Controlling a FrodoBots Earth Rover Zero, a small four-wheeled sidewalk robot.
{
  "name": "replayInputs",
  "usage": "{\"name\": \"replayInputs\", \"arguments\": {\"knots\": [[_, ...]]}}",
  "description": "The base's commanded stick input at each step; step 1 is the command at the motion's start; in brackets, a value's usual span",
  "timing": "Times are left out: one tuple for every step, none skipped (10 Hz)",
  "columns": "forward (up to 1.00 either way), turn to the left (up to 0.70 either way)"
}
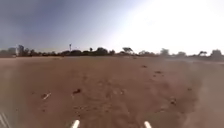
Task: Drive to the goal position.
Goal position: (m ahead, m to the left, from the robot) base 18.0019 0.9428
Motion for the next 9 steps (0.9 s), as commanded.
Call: {"name": "replayInputs", "arguments": {"knots": [[1.0, 0.0], [1.0, 0.0], [1.0, 0.0], [1.0, 0.0], [1.0, 0.01], [1.0, 0.14], [1.0, 0.34], [1.0, 0.39], [1.0, 0.29]]}}
